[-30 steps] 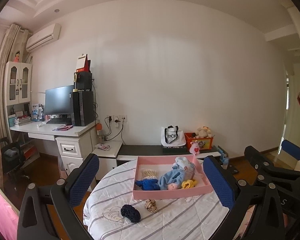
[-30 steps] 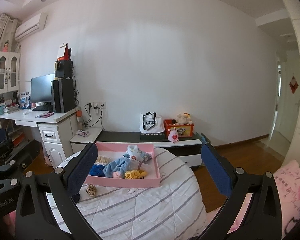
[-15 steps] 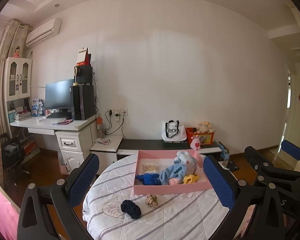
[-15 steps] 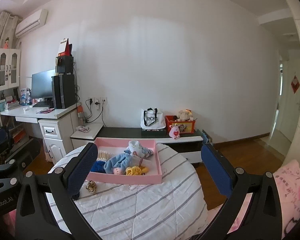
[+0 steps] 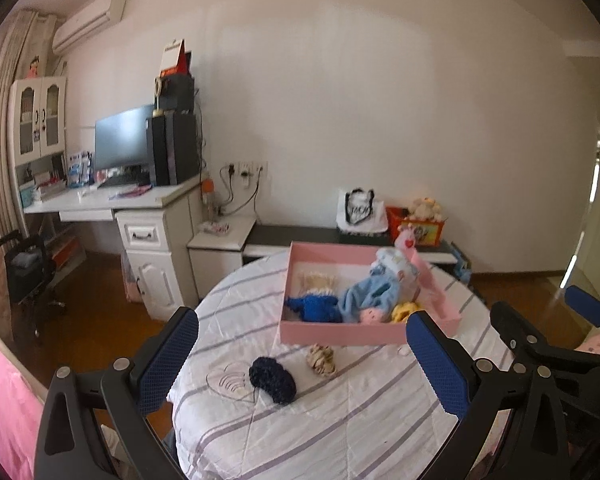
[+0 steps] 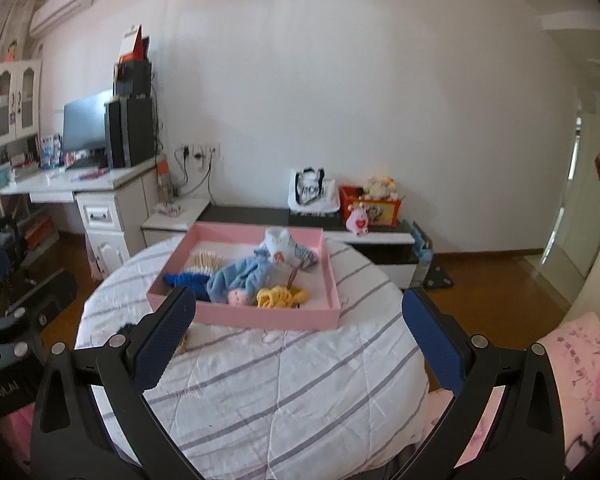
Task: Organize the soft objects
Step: 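Lower the left tool to the navy knit piece while the right tool approaches the beige scrunchie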
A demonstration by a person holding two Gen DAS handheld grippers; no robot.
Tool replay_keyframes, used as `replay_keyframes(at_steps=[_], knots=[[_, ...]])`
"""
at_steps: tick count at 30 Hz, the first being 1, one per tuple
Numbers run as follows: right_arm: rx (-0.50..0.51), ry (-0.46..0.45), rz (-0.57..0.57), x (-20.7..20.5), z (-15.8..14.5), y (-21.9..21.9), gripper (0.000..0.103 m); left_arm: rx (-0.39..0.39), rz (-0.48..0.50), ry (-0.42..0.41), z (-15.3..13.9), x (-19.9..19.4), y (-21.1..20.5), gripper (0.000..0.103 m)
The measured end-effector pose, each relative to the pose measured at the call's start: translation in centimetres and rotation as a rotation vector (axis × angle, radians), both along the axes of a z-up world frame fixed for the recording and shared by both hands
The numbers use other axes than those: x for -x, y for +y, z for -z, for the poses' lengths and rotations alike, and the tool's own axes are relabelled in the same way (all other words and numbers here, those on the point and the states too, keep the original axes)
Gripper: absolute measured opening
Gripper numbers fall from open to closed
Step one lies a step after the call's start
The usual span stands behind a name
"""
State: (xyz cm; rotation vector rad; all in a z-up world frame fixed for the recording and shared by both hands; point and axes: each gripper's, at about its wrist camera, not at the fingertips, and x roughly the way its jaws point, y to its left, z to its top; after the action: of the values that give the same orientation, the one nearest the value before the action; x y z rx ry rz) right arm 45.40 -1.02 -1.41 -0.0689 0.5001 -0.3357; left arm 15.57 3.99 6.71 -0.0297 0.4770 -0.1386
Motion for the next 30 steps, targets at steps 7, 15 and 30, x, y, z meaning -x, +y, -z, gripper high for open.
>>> replay_keyframes(at_steps=[7,15,30], knots=[[-0.005,0.099,-0.019,-2.4,2.9,0.7,0.103,-0.016,-0.038,0.109,2.1,-2.5,1.1,0.103],[-0.024,0.230,-0.051,-5.8,7.3,1.8,0.103,0.003,-0.097,0.229,5.2,-6.8,3.0,0.103],[-0.045,0.418,-0.095,-11.3,13.6,2.8,0.103,0.034,-0.122,0.410,10.4,-13.1,4.8,0.103]])
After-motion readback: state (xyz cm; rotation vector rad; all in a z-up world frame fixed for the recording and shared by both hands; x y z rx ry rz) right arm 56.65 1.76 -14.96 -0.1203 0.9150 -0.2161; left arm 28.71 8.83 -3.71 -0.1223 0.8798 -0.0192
